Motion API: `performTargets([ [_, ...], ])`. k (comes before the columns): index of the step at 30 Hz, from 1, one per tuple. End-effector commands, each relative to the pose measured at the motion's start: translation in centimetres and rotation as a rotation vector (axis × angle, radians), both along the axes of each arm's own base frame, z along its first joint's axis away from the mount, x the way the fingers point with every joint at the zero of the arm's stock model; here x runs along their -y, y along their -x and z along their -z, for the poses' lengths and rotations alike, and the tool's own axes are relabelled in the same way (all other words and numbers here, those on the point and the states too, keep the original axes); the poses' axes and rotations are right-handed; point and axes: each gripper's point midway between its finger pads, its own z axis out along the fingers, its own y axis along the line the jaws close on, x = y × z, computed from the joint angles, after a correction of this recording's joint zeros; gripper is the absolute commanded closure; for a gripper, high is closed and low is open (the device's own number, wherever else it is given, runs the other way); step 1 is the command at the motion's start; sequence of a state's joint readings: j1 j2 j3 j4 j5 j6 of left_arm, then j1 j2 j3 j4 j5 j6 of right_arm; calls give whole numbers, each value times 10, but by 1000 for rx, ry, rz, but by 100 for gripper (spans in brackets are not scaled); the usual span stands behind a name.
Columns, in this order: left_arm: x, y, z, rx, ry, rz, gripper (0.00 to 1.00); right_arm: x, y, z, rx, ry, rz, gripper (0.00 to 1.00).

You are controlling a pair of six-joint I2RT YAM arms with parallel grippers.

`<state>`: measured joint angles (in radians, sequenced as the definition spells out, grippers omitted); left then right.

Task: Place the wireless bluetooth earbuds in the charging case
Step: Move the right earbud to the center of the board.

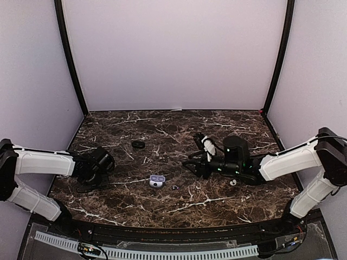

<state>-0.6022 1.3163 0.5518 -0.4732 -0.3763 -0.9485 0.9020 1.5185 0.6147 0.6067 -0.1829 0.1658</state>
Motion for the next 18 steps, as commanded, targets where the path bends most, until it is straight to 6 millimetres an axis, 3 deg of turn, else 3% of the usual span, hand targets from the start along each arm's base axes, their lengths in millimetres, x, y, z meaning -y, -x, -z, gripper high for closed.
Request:
performTargets([
  [1, 2, 2, 5, -48, -16, 51, 79, -2, -4, -9, 31, -36, 0, 54],
  [5, 30, -7, 1, -25, 85, 136, 78, -2, -5, -8, 34, -30, 2, 54],
  [8, 62, -11, -5, -7, 187, 215, 78, -1, -6, -7, 38, -22, 9, 54],
  [18, 206, -24, -52, 81, 415, 490, 77, 3, -11, -4, 54, -7, 38, 54],
])
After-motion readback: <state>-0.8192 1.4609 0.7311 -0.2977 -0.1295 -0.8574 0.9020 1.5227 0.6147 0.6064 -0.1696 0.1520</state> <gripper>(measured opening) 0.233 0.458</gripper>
